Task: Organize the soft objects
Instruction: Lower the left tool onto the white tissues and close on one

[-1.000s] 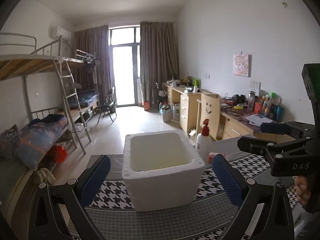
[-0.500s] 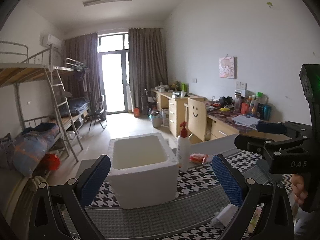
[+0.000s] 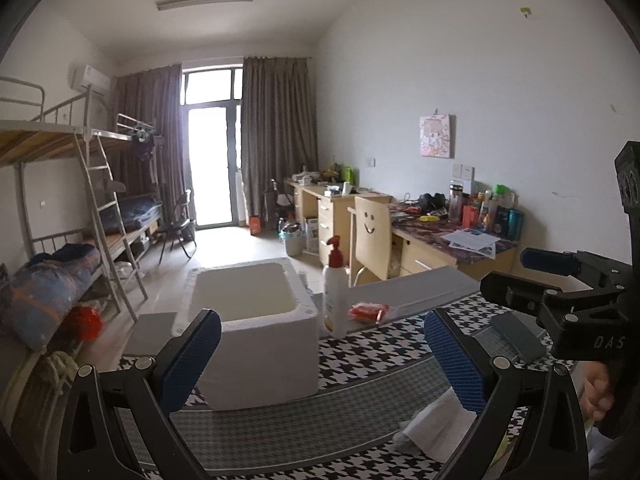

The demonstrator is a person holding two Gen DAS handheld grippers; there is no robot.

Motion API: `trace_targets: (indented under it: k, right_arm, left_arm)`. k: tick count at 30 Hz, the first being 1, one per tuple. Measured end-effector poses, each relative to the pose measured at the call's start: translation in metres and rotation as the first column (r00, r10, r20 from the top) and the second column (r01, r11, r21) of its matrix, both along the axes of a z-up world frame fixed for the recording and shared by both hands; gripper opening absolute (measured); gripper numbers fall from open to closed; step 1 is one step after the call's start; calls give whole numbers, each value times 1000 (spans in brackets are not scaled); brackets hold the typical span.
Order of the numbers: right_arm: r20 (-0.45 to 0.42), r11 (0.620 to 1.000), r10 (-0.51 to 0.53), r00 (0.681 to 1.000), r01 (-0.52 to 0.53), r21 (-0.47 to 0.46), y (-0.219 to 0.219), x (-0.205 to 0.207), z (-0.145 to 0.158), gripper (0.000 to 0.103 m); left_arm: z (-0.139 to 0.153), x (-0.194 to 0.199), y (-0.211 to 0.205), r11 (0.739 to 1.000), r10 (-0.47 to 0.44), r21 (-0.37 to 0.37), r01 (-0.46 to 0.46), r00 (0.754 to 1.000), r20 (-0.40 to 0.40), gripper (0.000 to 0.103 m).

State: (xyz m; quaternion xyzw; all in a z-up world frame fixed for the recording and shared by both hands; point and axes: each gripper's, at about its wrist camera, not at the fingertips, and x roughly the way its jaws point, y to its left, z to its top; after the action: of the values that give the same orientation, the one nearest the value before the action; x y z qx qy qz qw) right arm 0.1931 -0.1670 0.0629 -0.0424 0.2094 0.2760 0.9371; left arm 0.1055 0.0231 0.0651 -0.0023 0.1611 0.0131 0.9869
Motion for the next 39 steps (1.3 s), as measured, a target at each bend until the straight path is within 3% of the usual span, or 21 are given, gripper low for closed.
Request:
trace_targets:
  k: [6, 25, 39]
  right_arm:
    - [1, 999, -27, 1000, 27, 26, -16, -6, -9, 93]
    - [38, 989, -143, 989, 142, 43, -58, -26, -33, 93]
    - [4, 979, -198, 980, 198, 42, -80, -28, -50, 93]
  left_arm:
    - [-9, -5, -3, 999, -22, -42, 22, 1000, 9, 102]
    - [-35, -11, -45, 988, -157, -10, 157, 987, 38, 102]
    - [-62, -3, -70, 961, -275, -13, 275, 960, -43, 102]
